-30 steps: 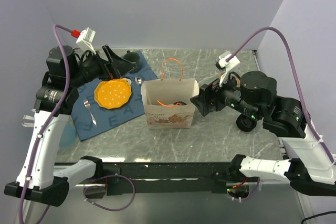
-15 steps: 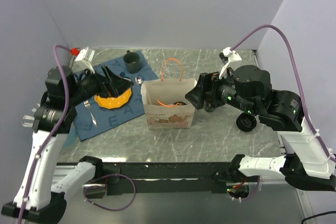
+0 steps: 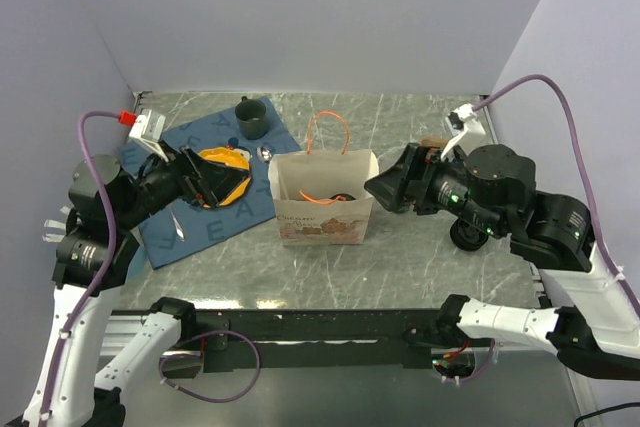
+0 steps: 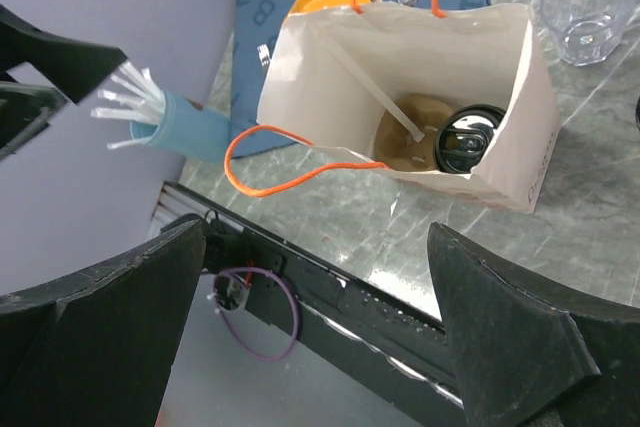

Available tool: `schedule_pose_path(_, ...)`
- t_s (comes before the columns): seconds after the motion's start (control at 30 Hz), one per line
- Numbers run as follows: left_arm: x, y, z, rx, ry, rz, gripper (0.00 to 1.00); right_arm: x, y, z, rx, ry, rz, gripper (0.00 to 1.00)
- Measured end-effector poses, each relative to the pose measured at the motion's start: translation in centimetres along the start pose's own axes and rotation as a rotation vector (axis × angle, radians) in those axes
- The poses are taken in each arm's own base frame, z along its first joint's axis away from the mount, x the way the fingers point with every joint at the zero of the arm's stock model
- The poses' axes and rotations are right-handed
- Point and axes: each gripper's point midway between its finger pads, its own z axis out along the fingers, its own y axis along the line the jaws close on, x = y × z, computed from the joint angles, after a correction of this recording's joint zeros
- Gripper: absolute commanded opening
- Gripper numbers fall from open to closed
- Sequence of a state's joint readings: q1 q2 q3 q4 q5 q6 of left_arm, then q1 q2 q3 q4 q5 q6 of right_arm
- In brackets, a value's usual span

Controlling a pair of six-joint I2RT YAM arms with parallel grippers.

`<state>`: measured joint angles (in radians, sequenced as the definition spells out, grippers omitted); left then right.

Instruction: Pack the takeout coffee

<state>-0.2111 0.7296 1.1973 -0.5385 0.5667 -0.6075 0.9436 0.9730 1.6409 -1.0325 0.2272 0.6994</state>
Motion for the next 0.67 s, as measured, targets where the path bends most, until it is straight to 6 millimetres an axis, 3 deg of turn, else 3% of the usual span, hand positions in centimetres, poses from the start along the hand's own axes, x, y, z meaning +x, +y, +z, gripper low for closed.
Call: schedule_pose_path(0.67,-0.48,-0.76,-0.33,0.026,-0.032,-0.004,0.97,-0.30,-0.24,0.43,0.017,-0.023,0.008,1.00)
